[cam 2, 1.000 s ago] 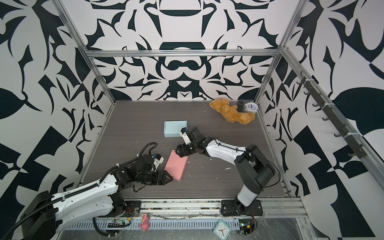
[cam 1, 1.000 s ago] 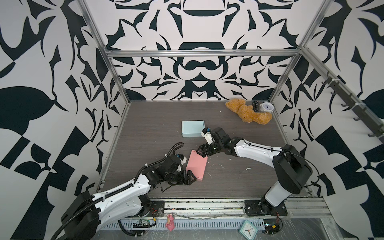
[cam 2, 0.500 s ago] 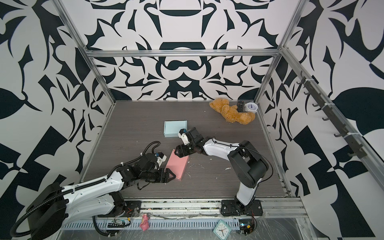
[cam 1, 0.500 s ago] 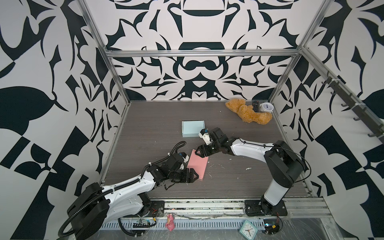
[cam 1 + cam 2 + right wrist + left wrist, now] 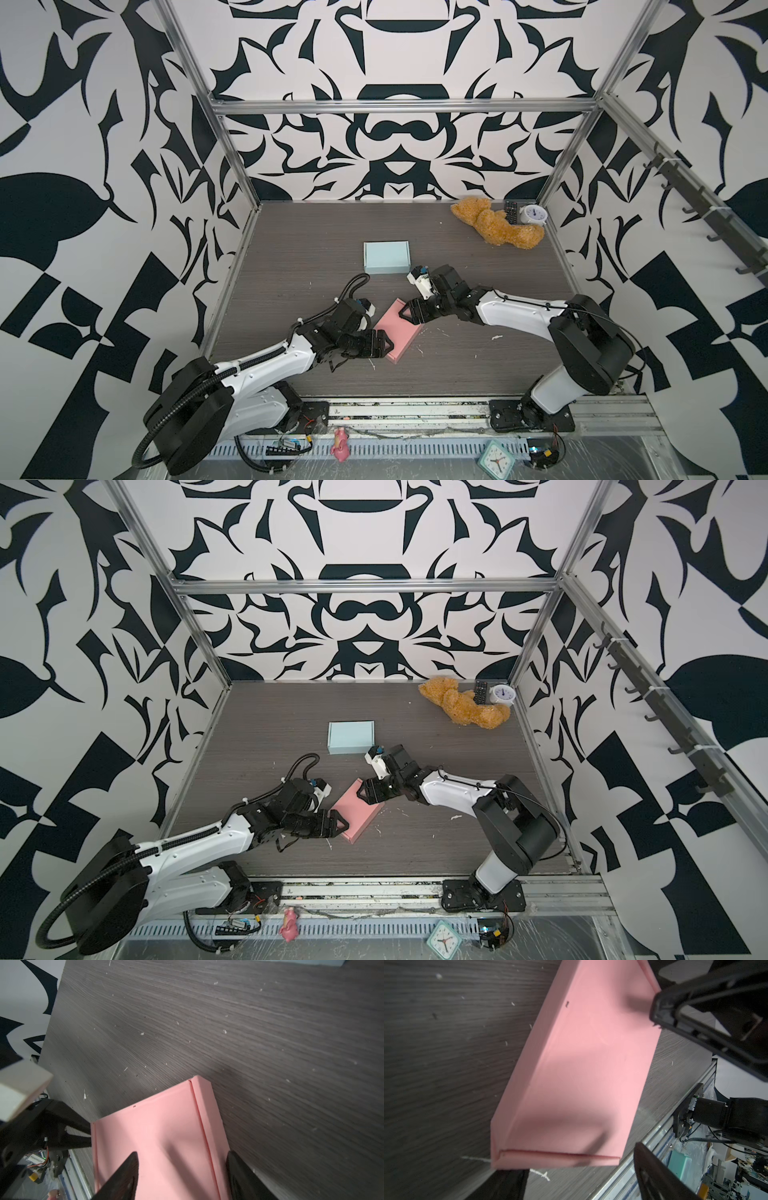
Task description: Fold the paper box
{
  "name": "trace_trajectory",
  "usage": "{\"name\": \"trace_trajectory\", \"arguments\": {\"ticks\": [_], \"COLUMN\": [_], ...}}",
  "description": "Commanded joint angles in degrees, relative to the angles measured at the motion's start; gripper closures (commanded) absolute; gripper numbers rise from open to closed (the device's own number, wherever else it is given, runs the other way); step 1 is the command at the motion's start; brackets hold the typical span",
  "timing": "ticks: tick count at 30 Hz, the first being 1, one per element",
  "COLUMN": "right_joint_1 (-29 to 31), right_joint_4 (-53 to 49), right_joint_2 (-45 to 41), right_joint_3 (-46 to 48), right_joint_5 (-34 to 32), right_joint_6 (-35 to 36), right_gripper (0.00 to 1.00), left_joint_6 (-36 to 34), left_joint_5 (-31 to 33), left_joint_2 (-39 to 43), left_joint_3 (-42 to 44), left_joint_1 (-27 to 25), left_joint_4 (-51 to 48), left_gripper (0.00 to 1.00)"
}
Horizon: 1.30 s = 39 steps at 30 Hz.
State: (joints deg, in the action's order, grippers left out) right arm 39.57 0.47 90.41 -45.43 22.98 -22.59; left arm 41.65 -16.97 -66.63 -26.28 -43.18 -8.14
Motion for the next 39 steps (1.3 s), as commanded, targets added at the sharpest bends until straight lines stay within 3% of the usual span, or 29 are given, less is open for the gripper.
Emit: {"name": "trace_trajectory", "arguments": {"ticks": [1,15,39], "right_joint_1": [0.5,4.5,7.8], "right_joint_4": [2.0,3.7,6.6], "right_joint_2": [-2.2,-0.6,16.2], "right_joint_3": [1.1,-0.8,-20.7], "right_joint_5": [1.8,1.0,2.4], "right_joint_6": [-1.2,-3.9,-5.2], "right_gripper": [0.32,0.32,0.33], "left_joint_6": [-2.6,-9.3,-17.6], "left_joint_5": [-2.3,-8.2,-12.6], "left_joint_2": [-0.6,-3.3,-11.5], "left_joint_3": [-2.2,-4.9,-11.1], "left_joint_1": [2.5,13.7,32.2], "left_joint_4": [0.9,-0.5,-0.7], "left_gripper": [0.2,0.21,0.24]}}
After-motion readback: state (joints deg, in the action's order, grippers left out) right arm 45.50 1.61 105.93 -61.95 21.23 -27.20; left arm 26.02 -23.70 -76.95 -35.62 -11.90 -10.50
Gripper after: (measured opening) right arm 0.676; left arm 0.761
